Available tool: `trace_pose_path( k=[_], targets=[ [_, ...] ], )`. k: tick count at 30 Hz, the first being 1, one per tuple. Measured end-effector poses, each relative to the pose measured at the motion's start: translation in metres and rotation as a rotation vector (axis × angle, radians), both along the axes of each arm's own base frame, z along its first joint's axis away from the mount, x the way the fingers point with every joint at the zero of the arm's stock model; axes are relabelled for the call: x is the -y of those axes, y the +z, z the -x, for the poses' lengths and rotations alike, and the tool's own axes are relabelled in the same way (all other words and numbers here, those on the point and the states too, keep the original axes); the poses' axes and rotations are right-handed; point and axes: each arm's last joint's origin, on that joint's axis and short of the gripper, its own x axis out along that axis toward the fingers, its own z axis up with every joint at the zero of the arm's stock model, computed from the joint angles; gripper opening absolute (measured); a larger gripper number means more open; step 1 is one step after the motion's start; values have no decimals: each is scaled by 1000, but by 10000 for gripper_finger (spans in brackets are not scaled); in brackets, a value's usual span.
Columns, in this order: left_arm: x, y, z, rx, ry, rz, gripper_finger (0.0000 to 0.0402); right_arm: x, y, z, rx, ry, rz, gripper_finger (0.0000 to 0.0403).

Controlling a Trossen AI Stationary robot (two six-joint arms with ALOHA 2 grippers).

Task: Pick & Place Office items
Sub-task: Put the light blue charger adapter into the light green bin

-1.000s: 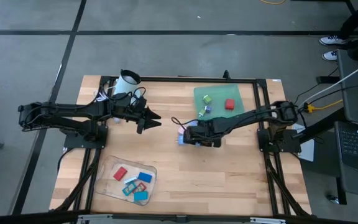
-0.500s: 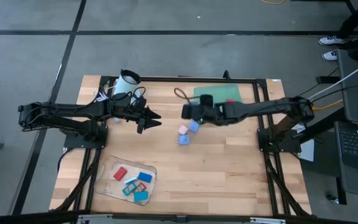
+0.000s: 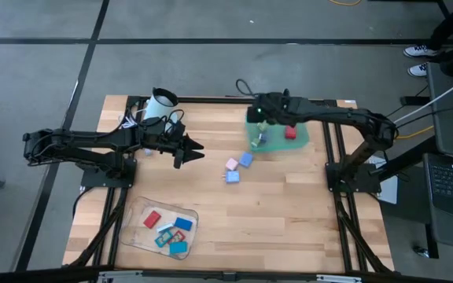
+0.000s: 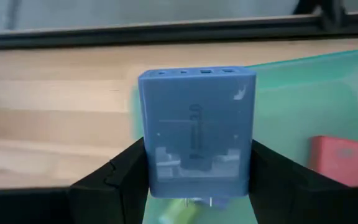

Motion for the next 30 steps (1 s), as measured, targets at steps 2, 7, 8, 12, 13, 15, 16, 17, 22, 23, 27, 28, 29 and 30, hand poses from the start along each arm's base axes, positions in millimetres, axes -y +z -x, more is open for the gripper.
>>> trace_pose_path(
  k=[2, 7, 8, 12, 13, 15, 16, 17, 22, 23, 27, 28, 29, 30],
  targets=[
    [0, 0, 0, 0, 3, -1, 234, 12, -3, 6, -31, -16, -22, 209],
    [-1, 0, 0, -4, 45, -12, 234, 29, -18, 9, -97, -7, -60, 209],
    [-1, 0, 0, -5, 49, -13, 234, 31, -23, 7, -110, 0, -77, 209],
    [-1, 0, 0, -6, 50, -10, 234, 38, -47, 2, -168, 14, -149, 209],
    [-1, 0, 0, -5, 52, -5, 234, 40, -51, 1, -169, 16, -172, 209],
    [-1, 0, 0, -6, 54, 1, 234, 42, -60, -1, -162, 32, -229, 225],
    [-2, 0, 0, -6, 60, 1, 234, 43, -63, -2, -161, 44, -253, 243],
    [-2, 0, 0, -7, 70, 0, 234, 43, -64, -2, -161, 55, -266, 266],
    [-3, 0, 0, -9, 124, 9, 234, 43, -61, -1, -162, 86, -255, 349],
    [-3, 0, 0, -9, 127, 9, 234, 42, -57, -1, -156, 91, -248, 352],
    [-4, -1, 0, -13, 124, 3, 234, 41, -45, 2, -127, 128, -215, 342],
    [-4, -2, -1, -20, 119, -2, 234, 41, -40, 2, -103, 138, -197, 336],
    [-4, -4, -2, -33, 110, -3, 234, 41, -33, 2, -72, 146, -176, 329],
    [-4, -7, -4, -48, 102, 1, 234, 41, -27, 1, -37, 156, -154, 322]
  ],
)
